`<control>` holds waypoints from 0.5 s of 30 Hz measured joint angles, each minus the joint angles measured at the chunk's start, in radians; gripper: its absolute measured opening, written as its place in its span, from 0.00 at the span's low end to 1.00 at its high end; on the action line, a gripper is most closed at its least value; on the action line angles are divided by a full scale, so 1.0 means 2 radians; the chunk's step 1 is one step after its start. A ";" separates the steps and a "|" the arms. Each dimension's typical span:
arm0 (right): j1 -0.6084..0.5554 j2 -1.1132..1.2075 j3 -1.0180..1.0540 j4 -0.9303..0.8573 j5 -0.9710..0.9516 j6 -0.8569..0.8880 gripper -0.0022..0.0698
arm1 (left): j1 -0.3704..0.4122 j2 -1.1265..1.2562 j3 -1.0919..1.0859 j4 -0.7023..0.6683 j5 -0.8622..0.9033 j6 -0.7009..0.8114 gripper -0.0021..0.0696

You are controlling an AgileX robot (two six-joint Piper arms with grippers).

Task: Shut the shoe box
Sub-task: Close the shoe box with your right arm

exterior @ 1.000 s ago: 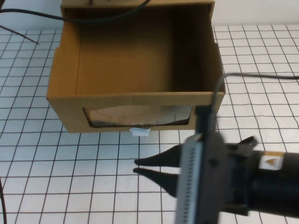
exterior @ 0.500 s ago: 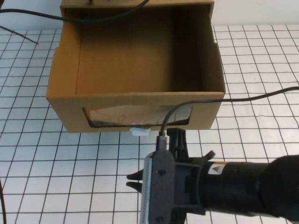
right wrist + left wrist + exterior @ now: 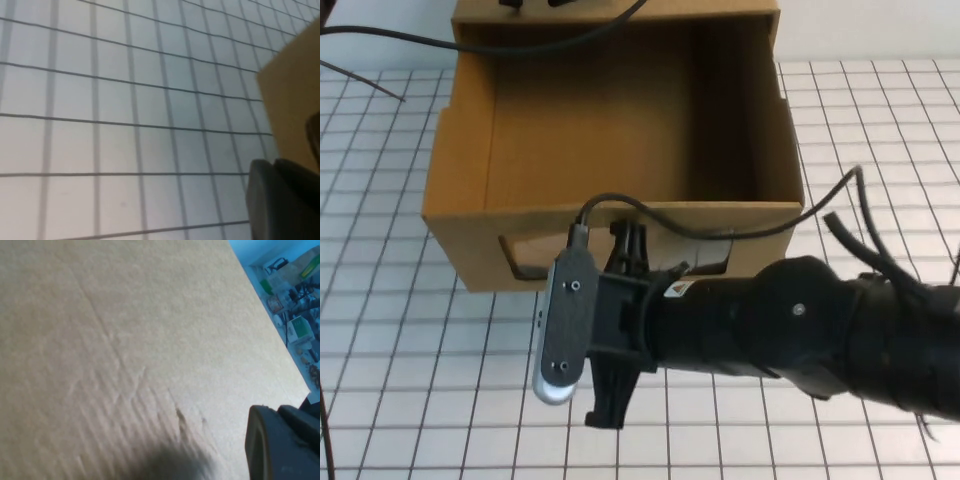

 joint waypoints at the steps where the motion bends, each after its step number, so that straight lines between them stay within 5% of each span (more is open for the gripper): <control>1: -0.007 0.011 -0.011 0.000 0.000 -0.006 0.02 | 0.000 0.000 0.000 0.000 0.000 0.000 0.03; 15: -0.118 0.139 -0.192 0.000 0.067 -0.037 0.01 | 0.001 0.000 0.000 -0.001 -0.001 0.000 0.03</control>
